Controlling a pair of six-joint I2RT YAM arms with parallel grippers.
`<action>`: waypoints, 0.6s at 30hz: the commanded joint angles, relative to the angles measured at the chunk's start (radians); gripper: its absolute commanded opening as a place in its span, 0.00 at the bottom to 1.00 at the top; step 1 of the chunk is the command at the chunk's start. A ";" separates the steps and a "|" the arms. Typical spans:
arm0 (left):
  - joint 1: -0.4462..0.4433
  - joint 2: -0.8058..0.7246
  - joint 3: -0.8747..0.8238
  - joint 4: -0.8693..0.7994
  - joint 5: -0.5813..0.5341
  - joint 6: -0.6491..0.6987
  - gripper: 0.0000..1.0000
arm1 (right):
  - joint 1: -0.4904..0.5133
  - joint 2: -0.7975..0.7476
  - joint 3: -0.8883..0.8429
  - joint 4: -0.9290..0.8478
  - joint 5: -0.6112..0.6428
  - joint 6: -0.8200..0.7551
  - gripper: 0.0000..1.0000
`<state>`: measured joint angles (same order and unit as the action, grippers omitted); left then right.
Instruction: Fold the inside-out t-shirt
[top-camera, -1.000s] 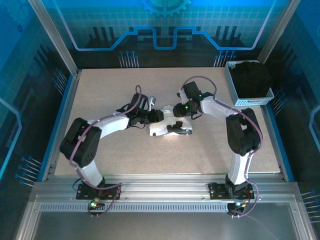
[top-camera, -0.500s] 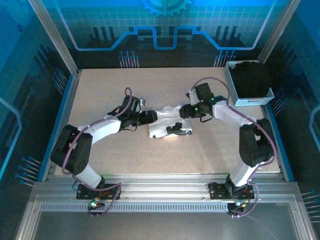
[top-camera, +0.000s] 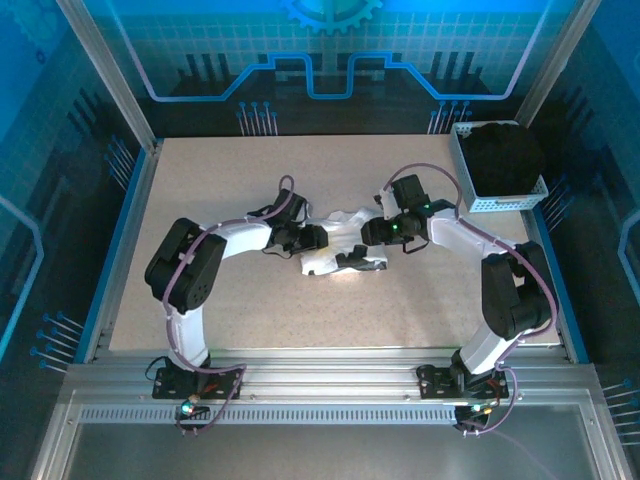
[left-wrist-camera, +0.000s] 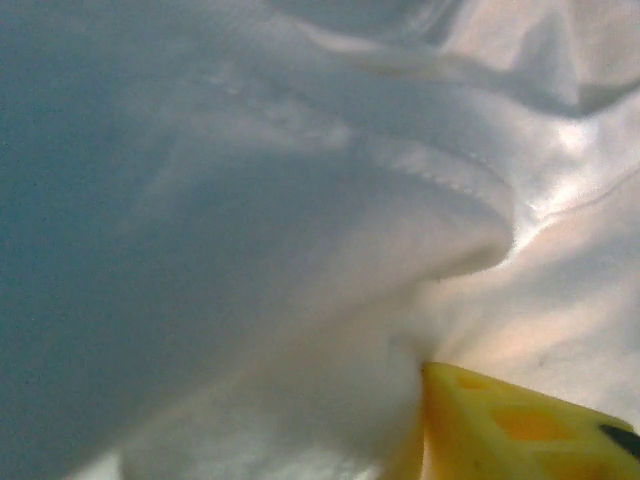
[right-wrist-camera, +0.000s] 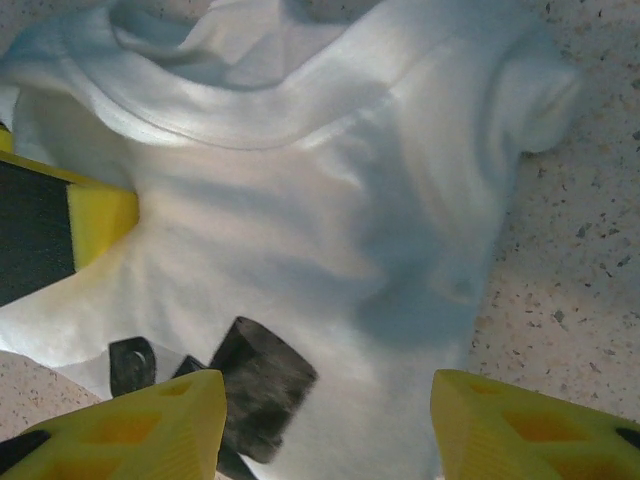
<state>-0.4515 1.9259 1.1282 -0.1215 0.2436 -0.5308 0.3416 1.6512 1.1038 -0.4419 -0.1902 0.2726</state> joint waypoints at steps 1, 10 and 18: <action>-0.006 0.040 0.034 0.010 0.053 0.003 0.37 | 0.004 -0.027 -0.017 -0.003 0.011 0.008 0.57; 0.214 -0.102 0.146 -0.427 -0.213 0.416 0.00 | -0.006 -0.165 -0.036 -0.027 0.019 0.005 0.57; 0.404 0.016 0.331 -0.518 -0.926 0.795 0.00 | -0.005 -0.161 0.041 -0.074 -0.042 -0.017 0.57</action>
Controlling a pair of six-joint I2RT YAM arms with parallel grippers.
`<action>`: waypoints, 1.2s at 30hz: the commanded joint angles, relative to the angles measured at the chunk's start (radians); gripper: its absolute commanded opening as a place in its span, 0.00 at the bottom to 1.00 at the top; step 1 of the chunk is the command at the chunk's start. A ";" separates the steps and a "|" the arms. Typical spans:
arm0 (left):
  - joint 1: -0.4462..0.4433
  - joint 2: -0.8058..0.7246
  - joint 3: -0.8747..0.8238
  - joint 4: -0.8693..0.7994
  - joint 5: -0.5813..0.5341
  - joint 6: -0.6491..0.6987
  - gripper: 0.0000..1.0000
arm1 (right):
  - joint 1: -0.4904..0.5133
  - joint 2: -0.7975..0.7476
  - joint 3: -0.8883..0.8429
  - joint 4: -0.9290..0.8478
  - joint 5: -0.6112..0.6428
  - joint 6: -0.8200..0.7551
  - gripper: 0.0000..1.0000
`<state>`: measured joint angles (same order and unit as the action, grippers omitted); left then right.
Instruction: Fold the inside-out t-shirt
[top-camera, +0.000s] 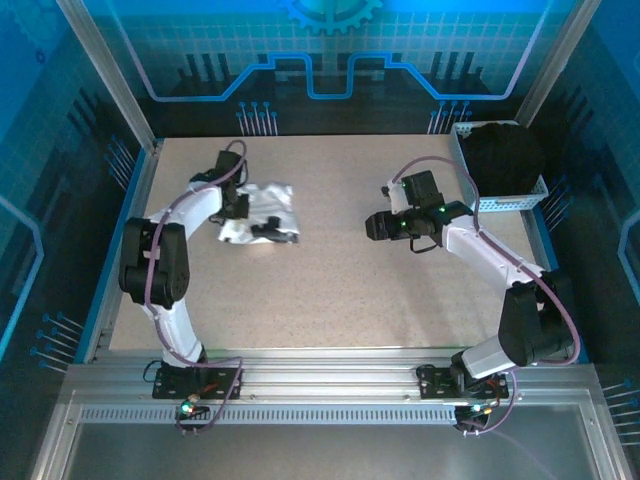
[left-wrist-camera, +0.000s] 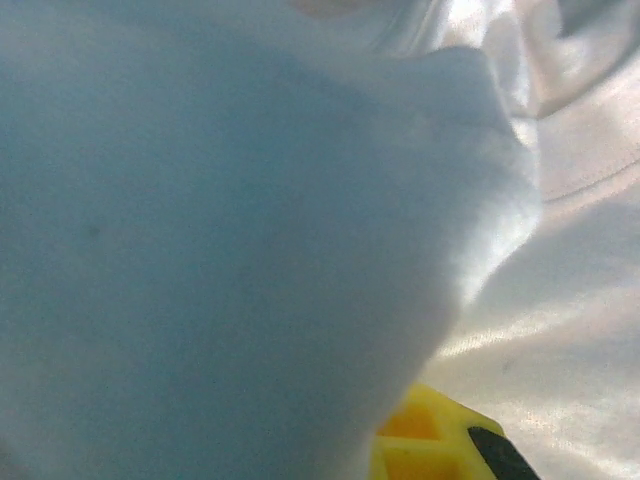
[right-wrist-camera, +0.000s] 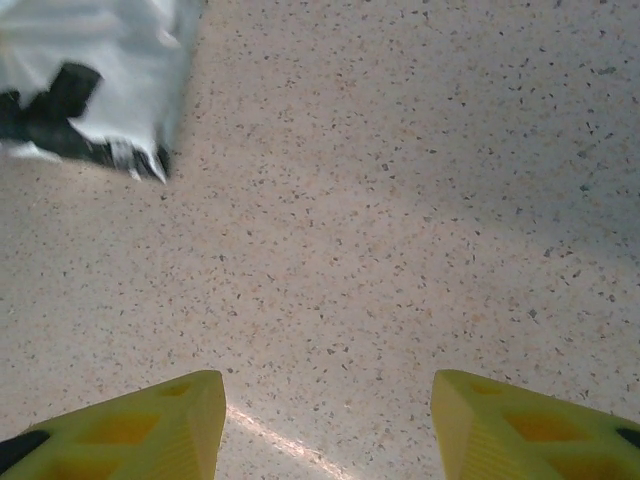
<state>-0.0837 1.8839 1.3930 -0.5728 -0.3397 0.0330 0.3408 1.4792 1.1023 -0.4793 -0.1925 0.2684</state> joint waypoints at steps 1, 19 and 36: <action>0.064 0.088 0.091 -0.032 -0.382 0.295 0.00 | -0.004 0.019 0.047 -0.035 -0.048 -0.012 0.57; 0.190 0.056 0.197 0.228 -0.507 0.246 0.99 | -0.007 0.013 0.065 -0.089 0.185 -0.026 0.60; 0.050 -0.656 -1.107 1.353 0.071 -0.041 0.99 | -0.119 -0.141 -0.608 0.920 0.795 -0.194 1.00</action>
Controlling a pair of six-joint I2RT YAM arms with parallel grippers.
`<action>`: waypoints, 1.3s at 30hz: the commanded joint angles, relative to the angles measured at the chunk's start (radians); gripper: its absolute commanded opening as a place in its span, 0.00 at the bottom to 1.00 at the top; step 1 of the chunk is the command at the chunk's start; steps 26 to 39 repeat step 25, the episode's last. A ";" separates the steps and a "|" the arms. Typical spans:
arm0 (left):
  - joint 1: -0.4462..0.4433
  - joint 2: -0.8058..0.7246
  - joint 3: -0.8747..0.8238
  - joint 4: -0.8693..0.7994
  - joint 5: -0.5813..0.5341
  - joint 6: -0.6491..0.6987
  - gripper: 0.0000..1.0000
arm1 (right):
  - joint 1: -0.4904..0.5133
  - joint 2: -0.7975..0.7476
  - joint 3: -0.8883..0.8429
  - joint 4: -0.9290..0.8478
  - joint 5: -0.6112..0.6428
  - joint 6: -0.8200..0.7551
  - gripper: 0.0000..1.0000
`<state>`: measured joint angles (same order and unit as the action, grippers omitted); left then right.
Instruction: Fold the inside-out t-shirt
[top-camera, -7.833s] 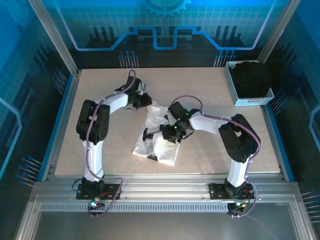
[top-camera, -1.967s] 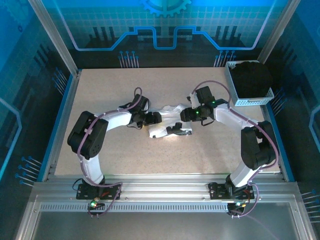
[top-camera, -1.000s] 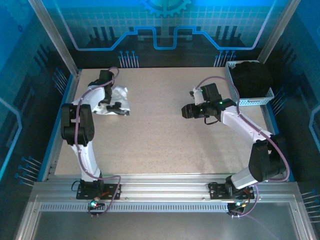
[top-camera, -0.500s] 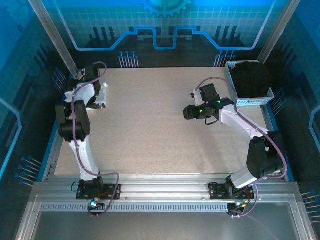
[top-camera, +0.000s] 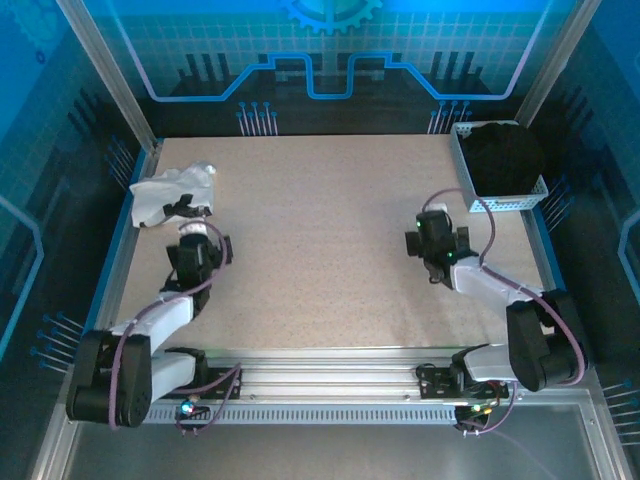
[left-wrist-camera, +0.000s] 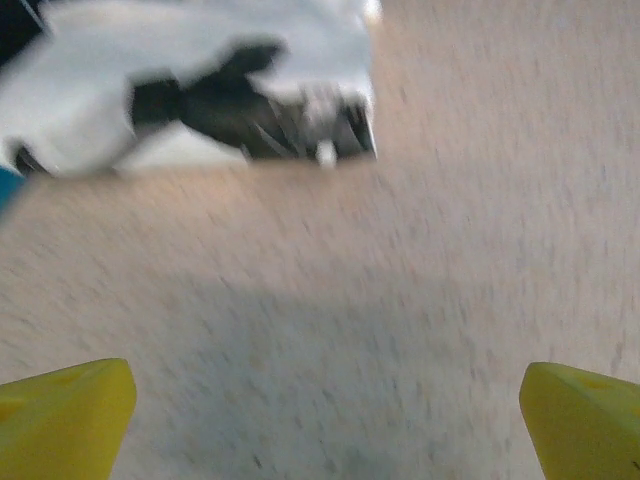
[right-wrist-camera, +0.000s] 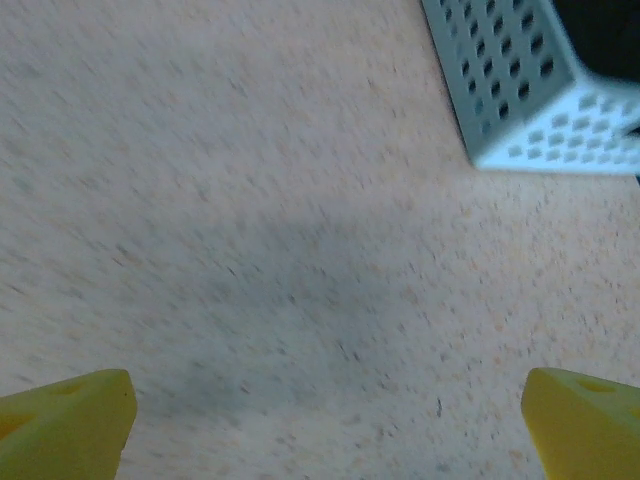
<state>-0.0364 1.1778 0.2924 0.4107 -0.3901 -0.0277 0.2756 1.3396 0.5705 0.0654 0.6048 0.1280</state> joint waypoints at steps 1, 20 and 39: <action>0.003 0.100 0.001 0.407 0.149 0.010 0.99 | -0.083 0.010 -0.096 0.422 -0.050 -0.053 1.00; -0.002 0.372 0.080 0.530 0.167 0.020 0.99 | -0.217 0.161 -0.126 0.661 -0.546 -0.133 1.00; -0.002 0.373 0.079 0.529 0.166 0.020 0.99 | -0.216 0.161 -0.127 0.662 -0.547 -0.134 1.00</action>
